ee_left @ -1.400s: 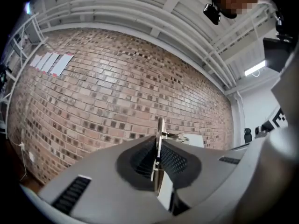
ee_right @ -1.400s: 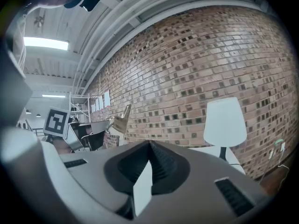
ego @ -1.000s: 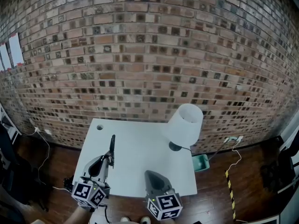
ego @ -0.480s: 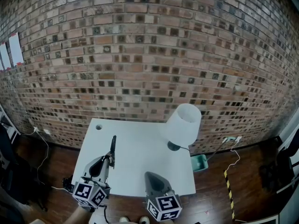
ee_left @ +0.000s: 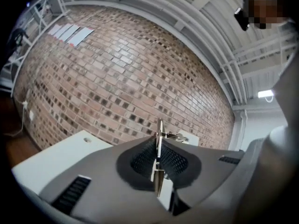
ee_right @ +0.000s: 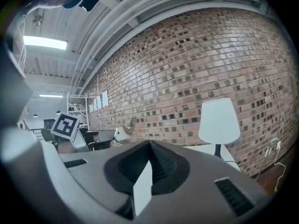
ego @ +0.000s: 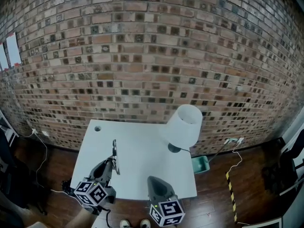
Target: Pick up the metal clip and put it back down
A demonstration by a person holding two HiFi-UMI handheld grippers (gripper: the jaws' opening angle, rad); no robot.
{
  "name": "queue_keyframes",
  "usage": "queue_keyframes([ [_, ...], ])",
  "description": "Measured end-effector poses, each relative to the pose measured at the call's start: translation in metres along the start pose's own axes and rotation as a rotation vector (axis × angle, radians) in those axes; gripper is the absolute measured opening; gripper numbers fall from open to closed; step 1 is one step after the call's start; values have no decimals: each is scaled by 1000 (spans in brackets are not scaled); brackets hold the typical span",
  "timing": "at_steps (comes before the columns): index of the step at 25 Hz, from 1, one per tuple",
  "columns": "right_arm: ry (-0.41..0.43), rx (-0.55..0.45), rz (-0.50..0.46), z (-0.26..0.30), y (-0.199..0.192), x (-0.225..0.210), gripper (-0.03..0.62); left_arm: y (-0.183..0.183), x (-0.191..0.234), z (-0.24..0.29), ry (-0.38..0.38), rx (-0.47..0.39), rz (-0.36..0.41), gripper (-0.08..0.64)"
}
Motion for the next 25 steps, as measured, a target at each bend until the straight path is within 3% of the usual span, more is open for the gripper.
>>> queue_keyframes([
  [3, -19, 9, 6, -4, -2, -7, -17, -22, 6, 15, -1, 55, -143, 29],
  [8, -48, 31, 18, -9, -8, -18, -17, -78, 17, 45, -25, 179, -318, 29],
  [11, -57, 46, 24, -9, -13, -25, -17, -117, 33, 62, -21, 228, -484, 30],
  [16, -73, 80, 30, -9, -21, -36, -17, -178, 71, 83, 90, 282, -722, 30],
  [19, -82, 100, 30, -8, -24, -41, -17, -207, 90, 89, 177, 316, -789, 29],
  [25, -108, 131, 38, -6, -31, -52, -17, -234, 105, 98, 227, 358, -803, 31],
])
Point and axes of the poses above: the fingertips, and each gripper's own axes: z forward along the fingers, x to its left, y out of its top, the point moved 5 cm from there along -z, backward along the fingers, and after that the axes turned 4 degrees about y, right-handed, at the moved point
